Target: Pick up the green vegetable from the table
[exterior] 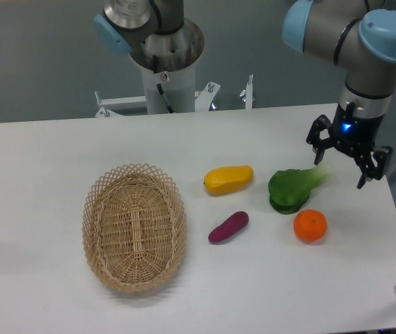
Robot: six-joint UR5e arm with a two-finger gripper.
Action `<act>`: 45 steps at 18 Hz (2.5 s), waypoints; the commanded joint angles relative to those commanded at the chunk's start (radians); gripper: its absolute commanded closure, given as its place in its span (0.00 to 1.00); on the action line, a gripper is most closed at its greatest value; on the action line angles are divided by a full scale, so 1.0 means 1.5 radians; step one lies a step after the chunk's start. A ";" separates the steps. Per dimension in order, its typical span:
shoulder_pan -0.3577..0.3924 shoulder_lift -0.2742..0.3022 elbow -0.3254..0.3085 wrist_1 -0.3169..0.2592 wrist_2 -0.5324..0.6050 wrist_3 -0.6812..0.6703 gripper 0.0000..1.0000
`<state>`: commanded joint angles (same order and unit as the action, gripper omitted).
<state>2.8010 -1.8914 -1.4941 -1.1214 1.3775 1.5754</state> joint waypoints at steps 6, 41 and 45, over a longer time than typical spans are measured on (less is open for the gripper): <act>0.008 0.003 -0.005 -0.002 0.002 0.008 0.00; 0.064 -0.080 -0.213 0.231 0.141 0.231 0.00; 0.060 -0.092 -0.217 0.234 0.141 0.230 0.00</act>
<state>2.8916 -2.0294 -1.8193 -0.7701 1.5892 1.9205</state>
